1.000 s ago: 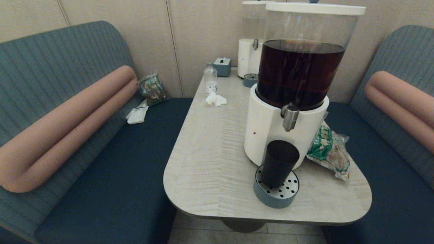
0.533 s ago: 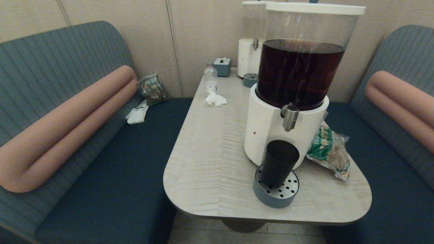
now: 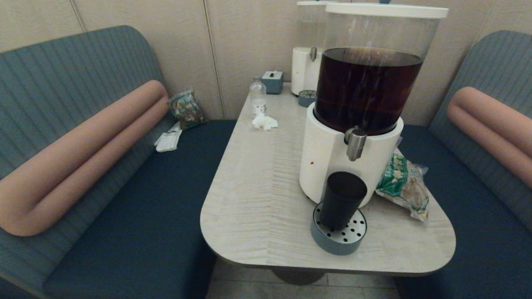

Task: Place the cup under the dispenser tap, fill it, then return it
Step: Place the cup next to the water dispenser

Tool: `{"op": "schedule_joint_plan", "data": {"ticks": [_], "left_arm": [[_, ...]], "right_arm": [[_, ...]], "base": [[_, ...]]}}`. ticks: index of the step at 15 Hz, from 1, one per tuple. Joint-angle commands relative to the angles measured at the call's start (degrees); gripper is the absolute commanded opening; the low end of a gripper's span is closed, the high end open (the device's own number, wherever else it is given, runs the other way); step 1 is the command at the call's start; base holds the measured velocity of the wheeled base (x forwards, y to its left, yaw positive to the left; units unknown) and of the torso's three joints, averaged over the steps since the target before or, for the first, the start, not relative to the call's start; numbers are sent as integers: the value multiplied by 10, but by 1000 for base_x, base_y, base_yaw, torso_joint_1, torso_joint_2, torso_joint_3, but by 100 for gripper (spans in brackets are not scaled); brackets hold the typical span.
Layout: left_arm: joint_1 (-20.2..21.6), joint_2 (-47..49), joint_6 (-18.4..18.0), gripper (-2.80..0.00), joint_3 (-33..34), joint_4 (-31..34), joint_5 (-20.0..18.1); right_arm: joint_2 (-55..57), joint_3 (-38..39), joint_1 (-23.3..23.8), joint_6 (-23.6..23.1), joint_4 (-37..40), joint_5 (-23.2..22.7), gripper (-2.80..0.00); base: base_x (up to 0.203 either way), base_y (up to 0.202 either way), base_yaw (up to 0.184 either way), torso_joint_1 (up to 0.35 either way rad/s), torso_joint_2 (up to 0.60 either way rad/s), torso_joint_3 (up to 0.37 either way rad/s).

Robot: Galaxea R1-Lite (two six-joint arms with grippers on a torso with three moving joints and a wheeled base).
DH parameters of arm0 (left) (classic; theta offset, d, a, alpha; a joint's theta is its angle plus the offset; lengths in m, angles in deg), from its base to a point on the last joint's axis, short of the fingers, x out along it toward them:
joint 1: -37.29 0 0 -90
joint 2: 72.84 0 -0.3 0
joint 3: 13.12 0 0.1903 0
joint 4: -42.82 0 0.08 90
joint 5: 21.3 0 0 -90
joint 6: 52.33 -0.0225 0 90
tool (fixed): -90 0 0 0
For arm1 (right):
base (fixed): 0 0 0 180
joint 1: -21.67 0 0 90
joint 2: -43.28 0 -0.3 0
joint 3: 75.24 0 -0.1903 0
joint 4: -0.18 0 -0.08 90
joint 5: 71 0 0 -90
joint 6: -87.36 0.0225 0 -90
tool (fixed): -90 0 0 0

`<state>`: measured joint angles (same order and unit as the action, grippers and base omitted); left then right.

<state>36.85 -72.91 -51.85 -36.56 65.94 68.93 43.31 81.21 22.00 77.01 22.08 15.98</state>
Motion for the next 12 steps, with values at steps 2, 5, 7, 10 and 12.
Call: {"op": "schedule_joint_plan", "data": {"ticks": [2, 5, 7, 10, 12], "left_arm": [[0, 1, 0, 0, 0, 0, 0], [0, 1, 0, 0, 0, 0, 0], [0, 1, -4, 0, 0, 0, 2], [0, 1, 0, 0, -8, 2, -3], [0, 11, 0, 0, -68, 28, -24]], "right_arm": [[1, 1, 0, 34, 10, 3, -280], [2, 0, 0, 61, 22, 8, -280], [2, -1, 0, 61, 24, 8, -280], [1, 2, 0, 67, 17, 8, -280], [1, 2, 0, 68, 17, 8, -280]], "base": [[0, 0, 0, 0, 0, 0], [0, 0, 0, 0, 0, 0], [0, 0, 0, 0, 0, 0], [0, 0, 0, 0, 0, 0], [0, 0, 0, 0, 0, 0]]}}
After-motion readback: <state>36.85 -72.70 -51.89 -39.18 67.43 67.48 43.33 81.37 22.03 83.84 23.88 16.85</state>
